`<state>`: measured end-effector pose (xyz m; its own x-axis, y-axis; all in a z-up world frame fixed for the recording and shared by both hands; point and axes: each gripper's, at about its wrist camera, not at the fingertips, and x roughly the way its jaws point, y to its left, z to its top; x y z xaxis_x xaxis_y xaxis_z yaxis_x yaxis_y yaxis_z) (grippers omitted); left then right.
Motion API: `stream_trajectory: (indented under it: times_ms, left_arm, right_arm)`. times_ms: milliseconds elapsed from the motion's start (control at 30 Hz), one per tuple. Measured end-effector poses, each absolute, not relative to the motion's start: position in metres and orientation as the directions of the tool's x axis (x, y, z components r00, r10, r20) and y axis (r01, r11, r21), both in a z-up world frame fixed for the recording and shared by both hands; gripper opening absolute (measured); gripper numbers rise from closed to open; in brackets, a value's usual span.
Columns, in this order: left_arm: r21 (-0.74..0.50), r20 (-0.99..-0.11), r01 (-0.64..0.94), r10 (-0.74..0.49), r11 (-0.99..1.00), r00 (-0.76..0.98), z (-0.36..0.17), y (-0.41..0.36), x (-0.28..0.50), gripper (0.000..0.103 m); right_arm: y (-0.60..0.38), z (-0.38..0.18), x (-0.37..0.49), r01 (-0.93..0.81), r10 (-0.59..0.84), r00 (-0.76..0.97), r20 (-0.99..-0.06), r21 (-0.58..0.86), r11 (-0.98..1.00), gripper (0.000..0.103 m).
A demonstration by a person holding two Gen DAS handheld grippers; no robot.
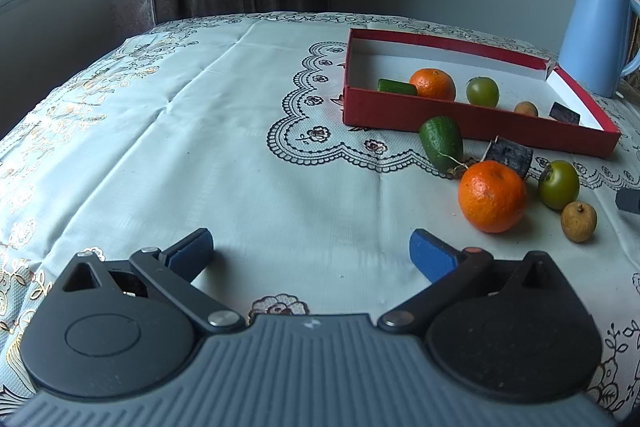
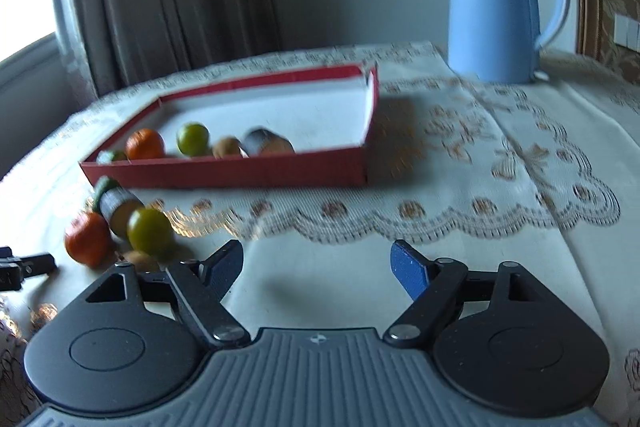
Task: Organize fruits
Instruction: 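Move the left tool to the second mandarin orange and grasp it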
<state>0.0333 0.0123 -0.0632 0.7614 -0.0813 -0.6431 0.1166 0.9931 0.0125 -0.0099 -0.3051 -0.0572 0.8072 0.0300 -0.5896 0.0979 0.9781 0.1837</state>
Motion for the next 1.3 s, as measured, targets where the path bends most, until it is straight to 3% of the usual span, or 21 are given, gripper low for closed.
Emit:
stream_trajectory:
  times_ms: [167, 267, 533, 800, 1233, 1300]
  left_arm:
    - [0.015, -0.642, 0.116, -0.079, 0.993, 0.762, -0.063, 0.011, 0.033, 0.103]
    - [0.012, -0.642, 0.117, -0.082, 0.993, 0.762, -0.063, 0.012, 0.032, 0.103]
    - [0.026, -0.601, 0.128, -0.086, 0.991, 0.794, -0.056, 0.004, 0.021, 0.103]
    - [0.031, -0.53, 0.264, -0.208, 0.964, 0.822, -0.031, -0.042, 0.004, 0.103]
    - [0.109, -0.56, 0.264, -0.161, 0.958, 0.813, -0.044, -0.078, 0.025, 0.103]
    - [0.126, -0.565, 0.262, -0.148, 0.957, 0.812, -0.047, -0.079, 0.026, 0.097]
  right_arm:
    - [-0.29, -0.06, -0.008, 0.088, -0.019, 0.783, -0.622, 0.081, 0.993, 0.092]
    - [-0.287, -0.06, -0.004, 0.12, -0.063, 0.765, -0.641, 0.046, 0.992, 0.103]
    - [-0.29, -0.061, -0.005, 0.12, -0.055, 0.765, -0.642, 0.058, 0.991, 0.103]
    - [-0.29, -0.061, -0.005, 0.12, -0.055, 0.765, -0.642, 0.058, 0.991, 0.103]
    - [-0.29, -0.061, -0.005, 0.121, -0.055, 0.765, -0.642, 0.059, 0.991, 0.103]
    - [-0.29, -0.061, -0.005, 0.121, -0.055, 0.765, -0.642, 0.058, 0.991, 0.103]
